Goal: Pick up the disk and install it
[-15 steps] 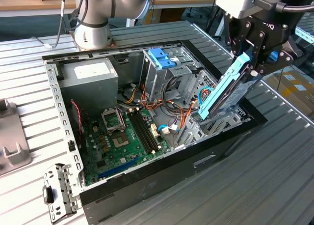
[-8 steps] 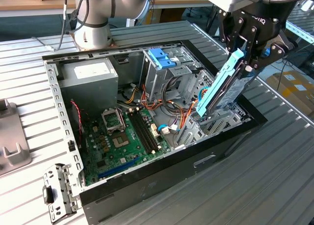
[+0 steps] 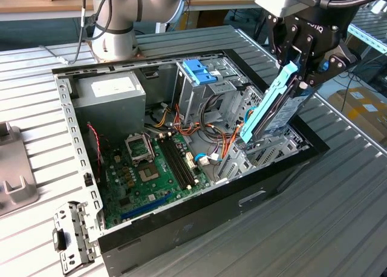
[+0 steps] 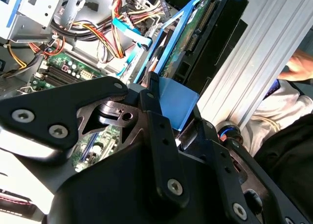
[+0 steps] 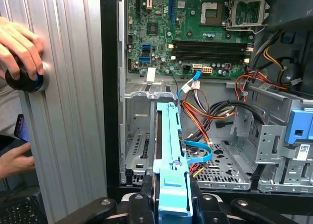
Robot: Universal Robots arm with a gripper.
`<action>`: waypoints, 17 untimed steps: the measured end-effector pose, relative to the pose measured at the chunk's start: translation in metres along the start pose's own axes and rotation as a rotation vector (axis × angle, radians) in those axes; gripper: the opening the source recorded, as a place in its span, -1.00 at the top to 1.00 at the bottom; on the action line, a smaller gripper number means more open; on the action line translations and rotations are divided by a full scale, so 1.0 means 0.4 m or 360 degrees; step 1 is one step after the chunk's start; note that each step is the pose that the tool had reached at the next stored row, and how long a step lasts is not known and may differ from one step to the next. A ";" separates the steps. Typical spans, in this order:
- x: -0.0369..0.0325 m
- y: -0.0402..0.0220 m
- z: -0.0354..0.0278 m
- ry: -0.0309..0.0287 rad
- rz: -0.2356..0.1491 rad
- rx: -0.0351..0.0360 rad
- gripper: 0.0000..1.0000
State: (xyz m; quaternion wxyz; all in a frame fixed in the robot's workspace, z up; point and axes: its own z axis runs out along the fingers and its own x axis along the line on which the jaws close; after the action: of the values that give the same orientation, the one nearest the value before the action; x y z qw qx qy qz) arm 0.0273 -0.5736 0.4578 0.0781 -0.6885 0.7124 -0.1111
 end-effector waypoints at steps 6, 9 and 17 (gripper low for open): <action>0.001 -0.003 0.009 0.00002 0.0000 -0.0008 0.26; 0.006 -0.002 0.013 0.00002 0.0000 -0.0011 0.26; 0.008 0.003 0.032 0.00002 -0.0001 -0.0017 0.26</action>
State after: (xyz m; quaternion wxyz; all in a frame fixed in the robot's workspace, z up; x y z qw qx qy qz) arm 0.0295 -0.5773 0.4454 0.0743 -0.6891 0.7128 -0.1073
